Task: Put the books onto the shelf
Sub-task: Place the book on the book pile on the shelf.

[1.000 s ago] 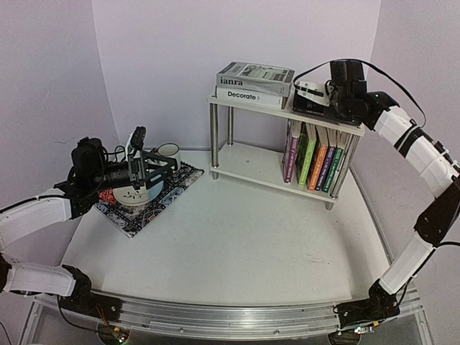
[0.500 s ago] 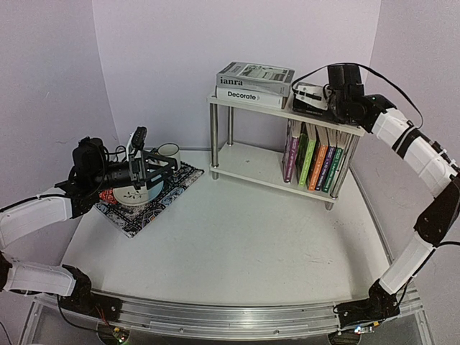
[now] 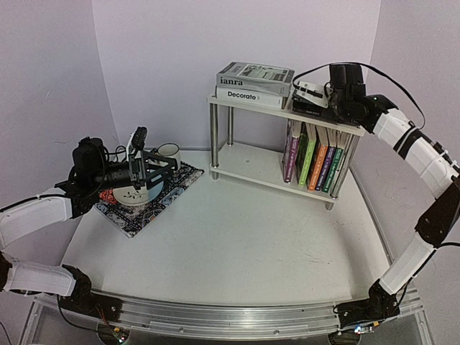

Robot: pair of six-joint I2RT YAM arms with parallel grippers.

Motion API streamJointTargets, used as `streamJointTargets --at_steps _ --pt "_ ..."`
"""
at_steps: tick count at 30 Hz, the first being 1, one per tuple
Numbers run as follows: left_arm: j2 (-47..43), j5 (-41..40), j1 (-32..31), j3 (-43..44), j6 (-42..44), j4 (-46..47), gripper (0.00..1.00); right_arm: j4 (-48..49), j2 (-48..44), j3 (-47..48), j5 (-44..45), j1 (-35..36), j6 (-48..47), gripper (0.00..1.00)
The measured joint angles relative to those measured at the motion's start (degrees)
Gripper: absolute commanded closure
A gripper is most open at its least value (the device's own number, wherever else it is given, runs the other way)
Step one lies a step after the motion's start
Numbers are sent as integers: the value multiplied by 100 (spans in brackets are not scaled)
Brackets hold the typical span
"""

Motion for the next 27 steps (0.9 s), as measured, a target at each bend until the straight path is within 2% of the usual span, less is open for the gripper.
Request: streamJointTargets --at_steps 7,27 --pt "0 27 0 0 0 0 18 -199 -5 210 -73 0 339 2" --pt "66 51 0 2 -13 0 18 -1255 -195 574 -848 2 1285 2"
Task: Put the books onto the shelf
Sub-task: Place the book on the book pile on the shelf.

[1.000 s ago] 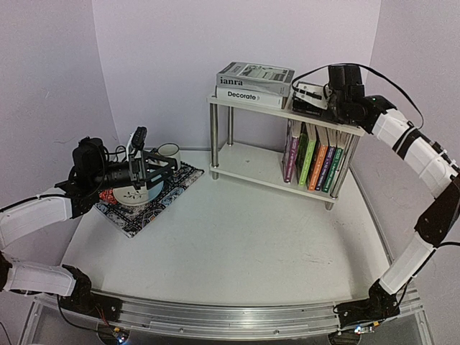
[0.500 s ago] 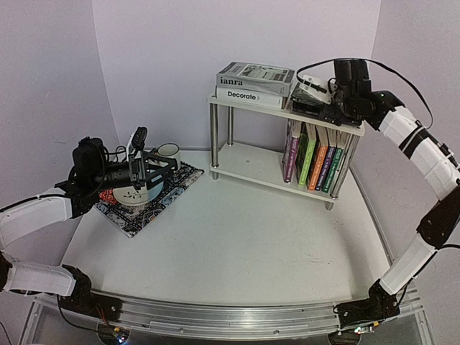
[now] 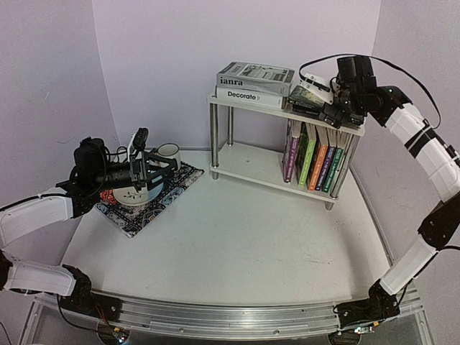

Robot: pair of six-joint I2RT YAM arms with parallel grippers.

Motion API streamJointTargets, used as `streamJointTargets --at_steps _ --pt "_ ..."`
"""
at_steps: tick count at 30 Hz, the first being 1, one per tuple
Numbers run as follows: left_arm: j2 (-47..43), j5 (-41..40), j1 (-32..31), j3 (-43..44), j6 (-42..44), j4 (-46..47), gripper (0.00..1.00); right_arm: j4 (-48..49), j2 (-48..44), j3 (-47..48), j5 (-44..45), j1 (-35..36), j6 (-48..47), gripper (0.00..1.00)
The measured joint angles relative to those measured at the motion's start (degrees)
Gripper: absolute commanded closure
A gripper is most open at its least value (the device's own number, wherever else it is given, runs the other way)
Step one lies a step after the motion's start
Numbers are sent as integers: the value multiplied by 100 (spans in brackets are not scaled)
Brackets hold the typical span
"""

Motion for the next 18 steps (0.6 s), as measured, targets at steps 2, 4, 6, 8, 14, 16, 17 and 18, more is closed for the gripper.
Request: streamJointTargets --at_steps 2,4,6,8,14,16,17,18 --pt "-2 3 0 0 -5 0 18 -149 15 89 -86 0 97 2" --pt "-2 7 0 0 -7 0 18 -263 31 163 -174 0 194 2" --pt "-2 10 0 0 -7 0 18 -347 31 189 -258 0 279 2" --pt "-2 12 0 0 -7 0 18 -396 34 208 -303 0 327 2" --pt "-2 15 0 0 -7 0 18 -498 138 282 -315 -7 340 2" --pt "-2 16 0 0 -14 0 18 -562 195 311 -341 -27 340 2" --pt "-2 19 0 0 -25 1 17 -600 233 345 -362 -42 342 2" --pt "-2 25 0 0 -31 2 17 -644 273 386 -389 -66 345 2"
